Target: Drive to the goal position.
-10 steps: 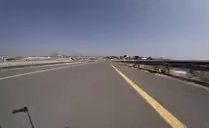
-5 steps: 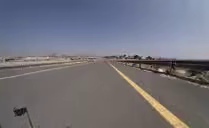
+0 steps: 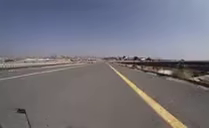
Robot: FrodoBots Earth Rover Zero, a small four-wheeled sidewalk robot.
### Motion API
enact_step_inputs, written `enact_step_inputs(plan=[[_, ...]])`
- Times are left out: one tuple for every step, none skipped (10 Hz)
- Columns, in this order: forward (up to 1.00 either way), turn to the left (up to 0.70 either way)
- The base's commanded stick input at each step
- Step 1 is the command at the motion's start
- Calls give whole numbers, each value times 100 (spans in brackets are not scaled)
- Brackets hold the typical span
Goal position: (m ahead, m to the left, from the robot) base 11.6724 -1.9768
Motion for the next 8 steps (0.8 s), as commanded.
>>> enact_step_inputs(plan=[[100,0],[100,0],[100,0],[100,0],[100,0],[100,0],[100,0],[100,0]])
